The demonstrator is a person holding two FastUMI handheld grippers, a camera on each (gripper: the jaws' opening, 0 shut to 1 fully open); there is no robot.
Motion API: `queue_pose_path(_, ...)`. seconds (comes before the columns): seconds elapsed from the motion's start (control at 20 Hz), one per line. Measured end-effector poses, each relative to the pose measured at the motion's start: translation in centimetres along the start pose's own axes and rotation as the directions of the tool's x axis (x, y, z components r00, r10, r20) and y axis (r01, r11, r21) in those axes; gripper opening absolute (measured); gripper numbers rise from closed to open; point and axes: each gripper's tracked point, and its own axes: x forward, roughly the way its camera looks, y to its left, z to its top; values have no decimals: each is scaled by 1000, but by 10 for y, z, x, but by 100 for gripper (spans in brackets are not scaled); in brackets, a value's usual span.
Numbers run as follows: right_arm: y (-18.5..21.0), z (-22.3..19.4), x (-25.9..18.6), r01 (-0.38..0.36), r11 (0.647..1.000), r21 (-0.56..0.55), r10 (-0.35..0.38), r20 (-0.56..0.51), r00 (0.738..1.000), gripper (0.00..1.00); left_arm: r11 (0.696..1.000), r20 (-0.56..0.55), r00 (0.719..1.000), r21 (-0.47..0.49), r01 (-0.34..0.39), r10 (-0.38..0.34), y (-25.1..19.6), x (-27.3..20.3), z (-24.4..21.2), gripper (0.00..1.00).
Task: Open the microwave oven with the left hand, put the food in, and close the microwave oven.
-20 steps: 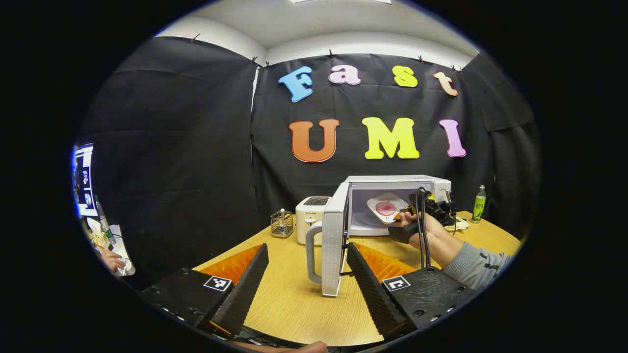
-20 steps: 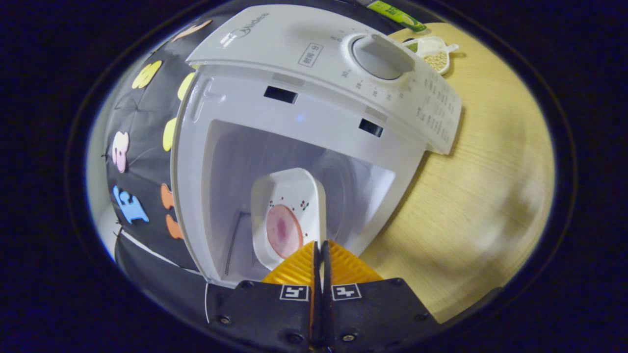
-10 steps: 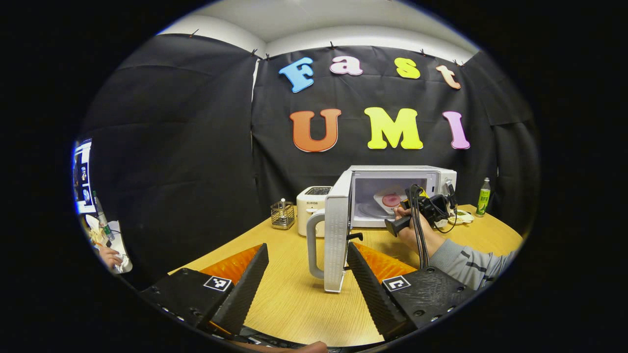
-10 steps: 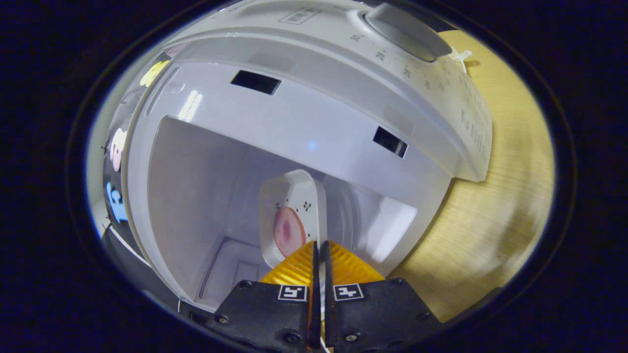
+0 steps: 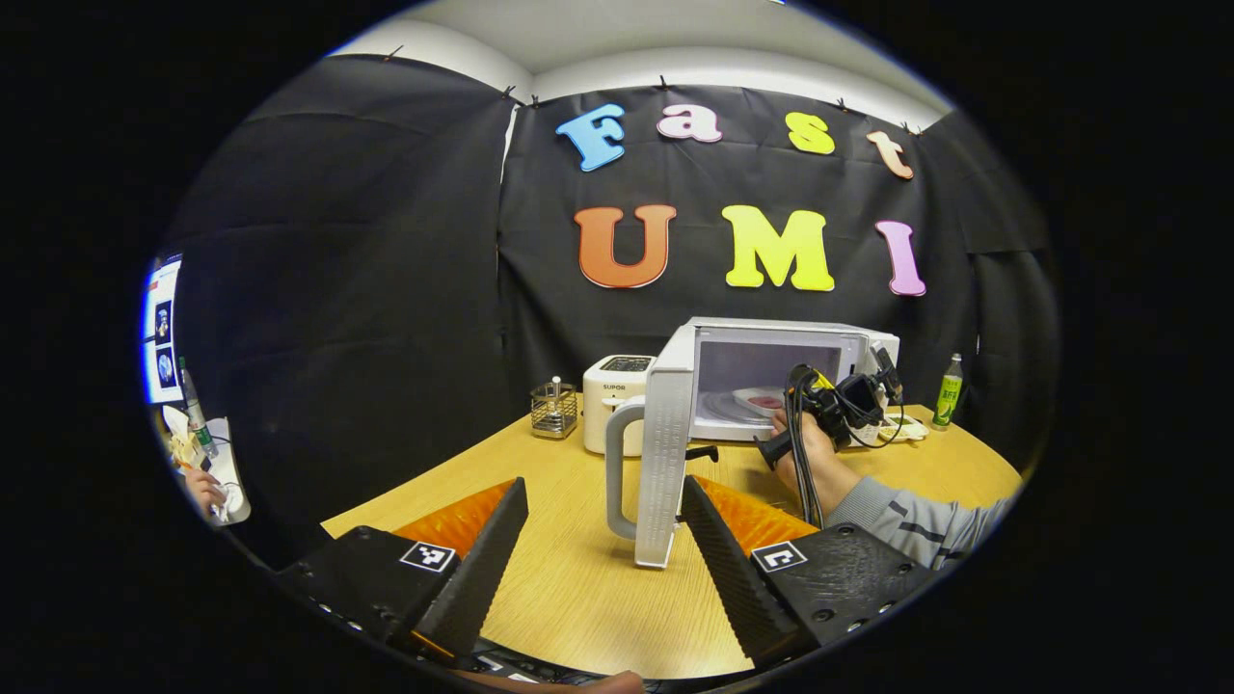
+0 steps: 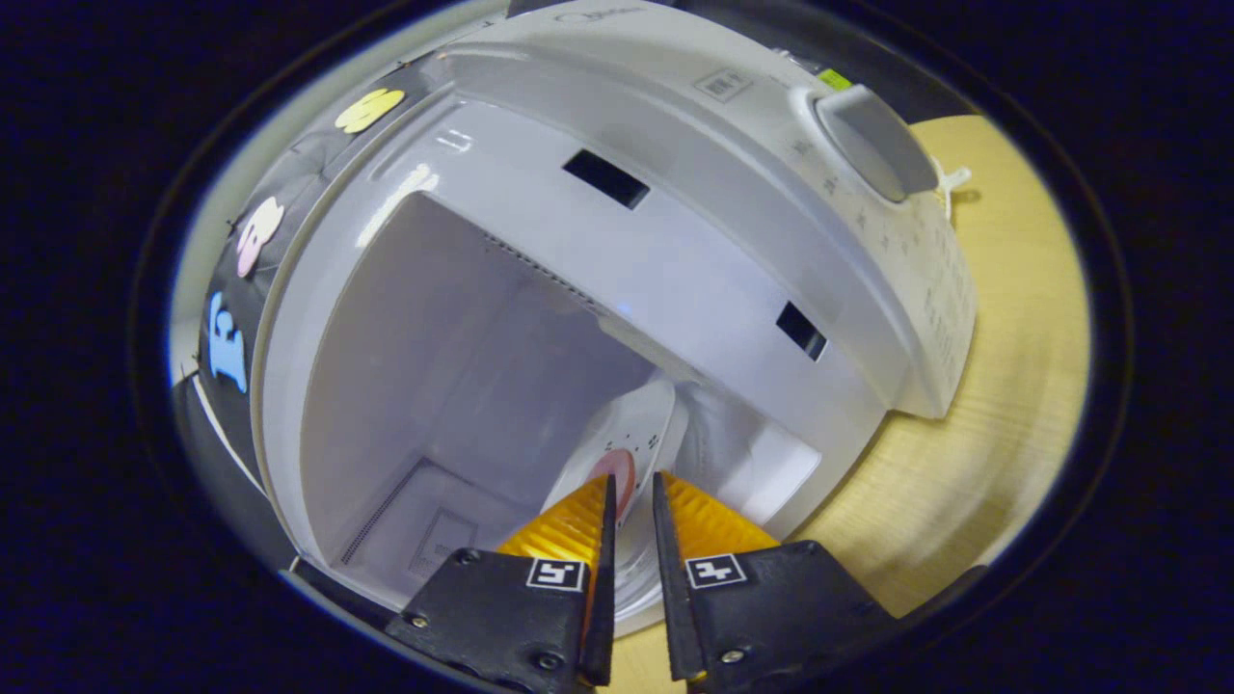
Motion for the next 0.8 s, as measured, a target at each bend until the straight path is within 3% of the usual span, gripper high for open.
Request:
queue_pose_path(0.05,0,1,0,6,998,-62,-5,14,1000,19,1000,1,1000,2,-1,1,1,0,0,95)
queue_pose_path(0.1,4,-1,0,-12,991,-133,14,13,1000,35,1000,1,1000,2,-4,4,2,0,0,84)
queue_pose_path(0.15,7,-1,1,-29,978,-205,32,11,999,40,1000,2,1000,1,-6,6,3,0,0,84)
queue_pose_path(0.2,5,1,1,-25,962,-272,31,19,999,29,1000,5,1000,0,-8,8,5,0,0,84)
queue_pose_path(0.25,4,3,0,-27,944,-330,36,23,999,44,1000,6,1000,-2,-11,11,6,1,1,84)
queue_pose_path(0.3,9,3,-4,-31,921,-389,48,33,998,45,1000,14,1000,-6,-18,18,10,2,2,95)
queue_pose_path(0.4,13,6,-17,-36,865,-501,67,44,997,51,1000,22,1000,-25,-9,10,14,7,6,95)
queue_pose_path(0.45,17,3,-24,-51,835,-547,84,35,996,84,999,18,1000,-36,-4,4,16,8,5,95)
queue_pose_path(0.5,25,3,-34,-76,804,-589,111,24,994,96,999,11,1000,-44,-10,11,21,12,4,95)
queue_pose_path(0.55,29,3,-45,-100,776,-623,129,2,992,90,998,4,1000,-48,-27,28,30,14,4,95)
queue_pose_path(0.65,32,4,-73,-152,722,-676,165,-45,985,91,998,13,999,-39,-46,46,41,16,8,95)
queue_pose_path(0.7,34,6,-88,-178,692,-699,181,-71,981,100,998,19,998,-32,-60,61,48,19,11,94)
queue_pose_path(0.75,35,13,-102,-194,663,-723,198,-81,977,100,997,18,997,-27,-71,72,54,23,12,82)
queue_pose_path(0.8,36,20,-118,-201,634,-747,208,-85,974,100,996,11,996,-26,-87,87,62,26,11,82)
